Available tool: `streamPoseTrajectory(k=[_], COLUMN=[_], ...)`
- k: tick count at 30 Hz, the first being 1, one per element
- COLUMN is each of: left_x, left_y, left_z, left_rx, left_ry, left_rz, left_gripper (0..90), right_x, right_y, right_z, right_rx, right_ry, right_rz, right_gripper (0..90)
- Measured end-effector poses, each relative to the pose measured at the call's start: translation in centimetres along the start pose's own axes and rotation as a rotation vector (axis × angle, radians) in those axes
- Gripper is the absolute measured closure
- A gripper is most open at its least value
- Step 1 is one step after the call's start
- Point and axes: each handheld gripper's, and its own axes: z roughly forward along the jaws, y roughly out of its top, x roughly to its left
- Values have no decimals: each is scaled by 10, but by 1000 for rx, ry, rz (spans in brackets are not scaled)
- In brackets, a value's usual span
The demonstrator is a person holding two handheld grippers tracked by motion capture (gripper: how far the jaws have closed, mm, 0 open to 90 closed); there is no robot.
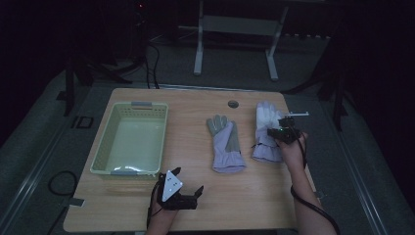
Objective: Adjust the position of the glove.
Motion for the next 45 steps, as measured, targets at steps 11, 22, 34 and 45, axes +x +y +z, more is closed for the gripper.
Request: streamPoseTrajectory(k=[11,22,34,45], left_x=[-1,-1,-1,-1], left_y=[0,0,0,0], left_z=[0,0,0,0], left_rx=[-3,-5,-8,-8], left_ry=[8,9,9,6], left_rz=[3,6,6,8], left_gripper=[1,1,1,1], right_x=[19,70,135,167], right_y=[26,36,36,30], right_z=[-58,-91,-77,-43], right_rx=[-58,-95,-46,32], right_ry=[60,99,117,113], right_rz=[-31,-94,-167,-203], right_gripper=[800,799,799,799])
